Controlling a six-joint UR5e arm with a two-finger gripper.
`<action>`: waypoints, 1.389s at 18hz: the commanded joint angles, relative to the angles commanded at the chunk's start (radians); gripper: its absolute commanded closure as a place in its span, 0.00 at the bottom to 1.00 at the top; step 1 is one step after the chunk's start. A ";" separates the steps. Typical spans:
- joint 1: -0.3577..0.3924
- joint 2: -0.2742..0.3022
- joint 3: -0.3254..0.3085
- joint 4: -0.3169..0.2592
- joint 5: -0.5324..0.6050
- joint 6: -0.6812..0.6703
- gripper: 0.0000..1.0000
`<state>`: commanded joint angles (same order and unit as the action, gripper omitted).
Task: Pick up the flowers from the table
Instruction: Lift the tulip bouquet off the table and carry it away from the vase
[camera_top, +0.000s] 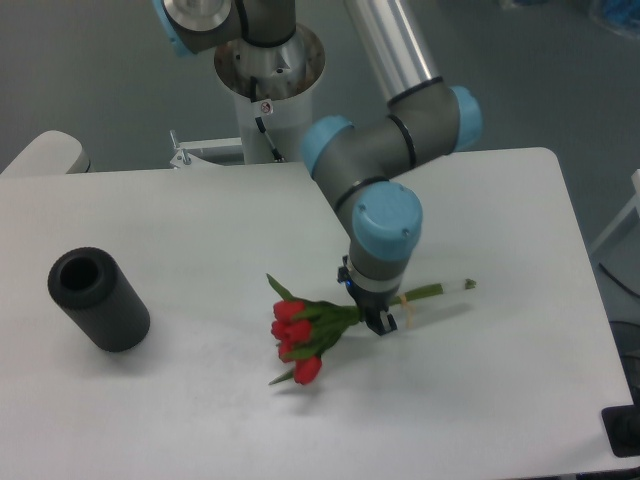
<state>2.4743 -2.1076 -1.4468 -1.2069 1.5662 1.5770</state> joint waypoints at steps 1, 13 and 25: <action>0.000 -0.015 0.026 -0.016 0.000 -0.003 0.94; -0.011 -0.118 0.184 -0.023 0.034 -0.058 0.94; -0.012 -0.118 0.180 -0.019 0.035 -0.057 0.93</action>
<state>2.4620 -2.2258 -1.2671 -1.2257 1.6015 1.5202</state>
